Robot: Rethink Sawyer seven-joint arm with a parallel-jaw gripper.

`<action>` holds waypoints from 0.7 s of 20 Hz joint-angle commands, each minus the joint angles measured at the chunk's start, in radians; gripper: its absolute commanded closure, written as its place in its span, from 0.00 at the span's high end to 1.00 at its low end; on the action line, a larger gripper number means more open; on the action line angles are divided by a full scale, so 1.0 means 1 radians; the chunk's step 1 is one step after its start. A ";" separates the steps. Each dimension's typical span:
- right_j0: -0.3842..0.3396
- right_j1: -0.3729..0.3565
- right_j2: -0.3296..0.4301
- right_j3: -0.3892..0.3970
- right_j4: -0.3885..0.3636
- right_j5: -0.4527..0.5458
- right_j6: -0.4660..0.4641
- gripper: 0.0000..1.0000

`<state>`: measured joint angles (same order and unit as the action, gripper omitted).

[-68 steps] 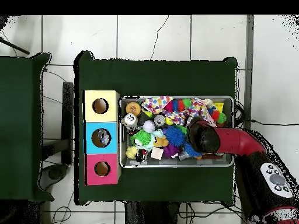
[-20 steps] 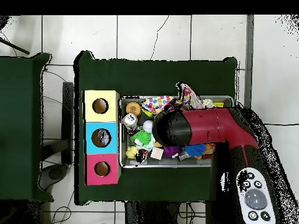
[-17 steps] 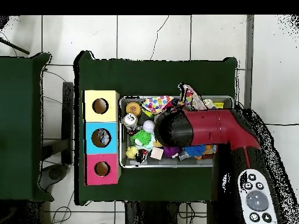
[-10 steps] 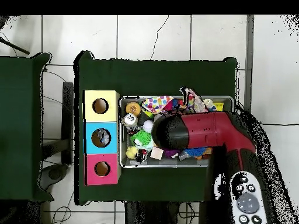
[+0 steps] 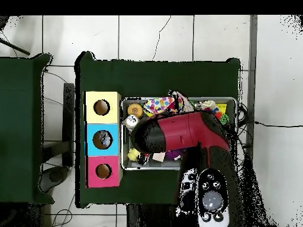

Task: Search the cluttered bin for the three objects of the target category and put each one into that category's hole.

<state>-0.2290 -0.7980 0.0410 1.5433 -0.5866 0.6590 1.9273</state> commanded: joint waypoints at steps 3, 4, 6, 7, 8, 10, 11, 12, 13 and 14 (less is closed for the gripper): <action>0.049 0.061 -0.084 -0.031 -0.003 0.056 0.183 0.00; 0.052 0.064 -0.093 -0.023 0.000 0.040 0.192 0.00; 0.057 0.069 -0.108 -0.009 0.003 0.006 0.205 0.00; 0.056 0.067 -0.112 0.002 0.007 -0.007 0.206 0.00; 0.053 0.064 -0.113 0.011 0.010 -0.023 0.202 0.00; 0.046 0.059 -0.117 0.029 0.041 -0.048 0.217 1.00; 0.039 0.056 -0.112 0.035 0.054 -0.049 0.219 1.00; 0.036 0.054 -0.111 0.040 0.057 -0.053 0.213 1.00; 0.039 0.054 -0.117 0.042 0.055 -0.053 0.208 1.00; 0.044 0.058 -0.120 0.035 0.048 -0.044 0.193 1.00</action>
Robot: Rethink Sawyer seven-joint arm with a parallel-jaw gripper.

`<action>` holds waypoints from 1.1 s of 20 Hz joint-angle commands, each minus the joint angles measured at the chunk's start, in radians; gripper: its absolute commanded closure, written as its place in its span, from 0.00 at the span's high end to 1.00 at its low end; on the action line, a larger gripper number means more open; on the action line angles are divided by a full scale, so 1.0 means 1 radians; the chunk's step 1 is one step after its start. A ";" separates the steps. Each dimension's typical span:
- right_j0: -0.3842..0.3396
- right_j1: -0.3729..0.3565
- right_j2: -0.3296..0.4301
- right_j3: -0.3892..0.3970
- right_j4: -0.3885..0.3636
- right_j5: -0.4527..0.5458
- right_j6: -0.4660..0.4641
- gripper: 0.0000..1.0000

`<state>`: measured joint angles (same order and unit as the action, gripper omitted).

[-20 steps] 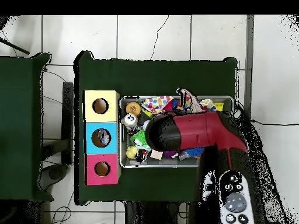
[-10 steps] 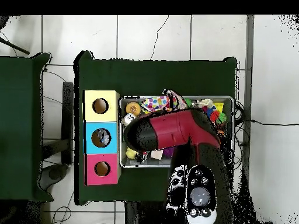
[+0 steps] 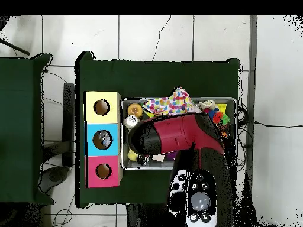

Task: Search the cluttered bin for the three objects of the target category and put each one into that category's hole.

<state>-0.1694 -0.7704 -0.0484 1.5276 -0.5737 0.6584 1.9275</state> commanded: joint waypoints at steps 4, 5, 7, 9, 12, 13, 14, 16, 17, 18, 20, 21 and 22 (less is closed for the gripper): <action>-0.003 0.045 -0.049 0.050 0.037 -0.056 0.201 1.00; -0.001 0.047 -0.054 0.055 0.040 -0.065 0.209 1.00; 0.006 0.051 -0.062 0.057 0.043 -0.071 0.215 1.00; 0.010 0.053 -0.067 0.056 0.045 -0.071 0.211 1.00; 0.002 0.065 -0.063 0.049 0.056 -0.078 0.197 1.00; -0.006 0.067 -0.060 0.051 0.060 -0.087 0.190 1.00; -0.016 0.066 -0.057 0.055 0.063 -0.097 0.182 1.00; -0.041 0.068 -0.049 0.069 0.071 -0.125 0.164 1.00; -0.059 0.068 -0.041 0.078 0.073 -0.141 0.150 1.00; -0.081 0.070 -0.031 0.088 0.074 -0.161 0.130 1.00; -0.126 0.073 -0.012 0.111 0.073 -0.203 0.092 1.00; -0.145 0.075 -0.005 0.121 0.070 -0.223 0.078 1.00; -0.160 0.077 0.002 0.129 0.068 -0.235 0.064 1.00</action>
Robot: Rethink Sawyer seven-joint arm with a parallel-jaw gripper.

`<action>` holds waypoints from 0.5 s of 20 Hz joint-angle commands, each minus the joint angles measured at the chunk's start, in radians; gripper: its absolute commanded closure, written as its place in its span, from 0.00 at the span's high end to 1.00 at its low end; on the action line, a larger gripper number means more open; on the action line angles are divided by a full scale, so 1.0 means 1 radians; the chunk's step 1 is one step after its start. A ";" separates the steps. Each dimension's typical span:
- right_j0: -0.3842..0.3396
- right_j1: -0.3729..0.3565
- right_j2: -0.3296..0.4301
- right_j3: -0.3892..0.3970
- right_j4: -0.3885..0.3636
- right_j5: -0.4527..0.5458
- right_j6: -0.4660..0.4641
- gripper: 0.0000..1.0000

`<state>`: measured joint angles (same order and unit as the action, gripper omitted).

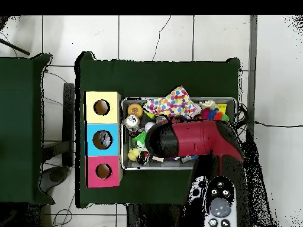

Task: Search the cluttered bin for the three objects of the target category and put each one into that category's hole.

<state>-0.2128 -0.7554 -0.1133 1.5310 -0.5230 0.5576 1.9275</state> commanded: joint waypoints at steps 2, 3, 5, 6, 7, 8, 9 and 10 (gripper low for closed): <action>-0.126 0.075 0.064 0.125 0.007 -0.145 0.057 1.00; -0.125 0.083 0.061 0.122 0.002 -0.144 0.056 1.00; -0.124 0.093 0.051 0.120 0.001 -0.145 0.065 1.00; -0.125 0.096 0.048 0.120 0.003 -0.143 0.069 1.00; -0.130 0.095 0.050 0.119 0.006 -0.137 0.063 1.00; -0.134 0.098 0.050 0.117 0.008 -0.138 0.064 1.00; -0.136 0.098 0.050 0.120 0.011 -0.136 0.064 1.00; -0.137 0.103 0.047 0.120 0.011 -0.140 0.071 1.00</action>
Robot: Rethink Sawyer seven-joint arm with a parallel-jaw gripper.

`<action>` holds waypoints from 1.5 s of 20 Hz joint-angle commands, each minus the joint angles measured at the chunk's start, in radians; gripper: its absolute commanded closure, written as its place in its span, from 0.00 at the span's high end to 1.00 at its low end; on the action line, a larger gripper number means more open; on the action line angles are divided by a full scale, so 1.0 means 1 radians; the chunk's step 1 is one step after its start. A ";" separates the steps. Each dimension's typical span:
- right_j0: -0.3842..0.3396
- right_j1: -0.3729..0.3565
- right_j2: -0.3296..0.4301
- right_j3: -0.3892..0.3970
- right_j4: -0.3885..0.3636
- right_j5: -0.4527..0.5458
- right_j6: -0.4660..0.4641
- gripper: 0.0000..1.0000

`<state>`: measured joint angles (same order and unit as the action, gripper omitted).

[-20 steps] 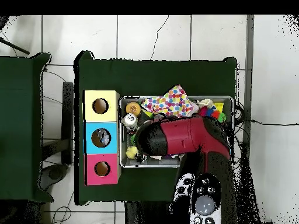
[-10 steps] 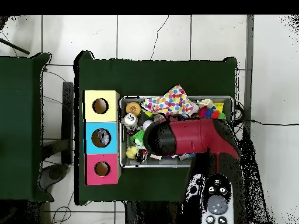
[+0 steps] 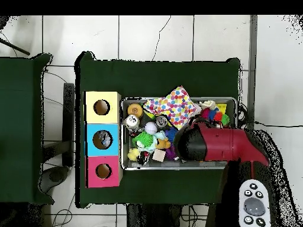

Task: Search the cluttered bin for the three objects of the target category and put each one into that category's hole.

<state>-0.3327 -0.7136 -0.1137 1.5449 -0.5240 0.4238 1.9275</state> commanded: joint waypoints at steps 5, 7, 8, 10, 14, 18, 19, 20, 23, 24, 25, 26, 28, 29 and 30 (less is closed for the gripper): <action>0.009 0.097 0.013 0.105 -0.006 -0.061 0.124 1.00; 0.023 0.099 -0.004 0.111 -0.014 -0.074 0.138 1.00; 0.033 0.101 -0.015 0.110 -0.019 -0.071 0.139 1.00; 0.053 0.113 -0.040 0.104 -0.029 -0.078 0.151 1.00; 0.052 0.137 -0.046 0.114 -0.018 -0.128 0.158 1.00; 0.011 0.139 -0.005 0.134 -0.002 -0.164 0.119 1.00; 0.007 0.139 0.001 0.135 -0.001 -0.166 0.110 1.00; 0.003 0.141 0.004 0.135 0.001 -0.170 0.108 1.00; -0.003 0.159 0.011 0.122 0.004 -0.189 0.103 1.00; -0.004 0.164 0.014 0.117 0.003 -0.184 0.095 1.00; -0.007 0.173 0.019 0.111 0.003 -0.188 0.091 1.00; -0.010 0.181 0.023 0.105 0.002 -0.196 0.090 1.00; -0.020 0.196 0.035 0.091 0.000 -0.208 0.082 1.00; -0.026 0.198 0.041 0.093 -0.002 -0.215 0.077 1.00; -0.028 0.202 0.042 0.091 -0.002 -0.224 0.079 1.00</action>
<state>-0.3302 -0.5796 -0.1594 1.5918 -0.5236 0.2583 1.9275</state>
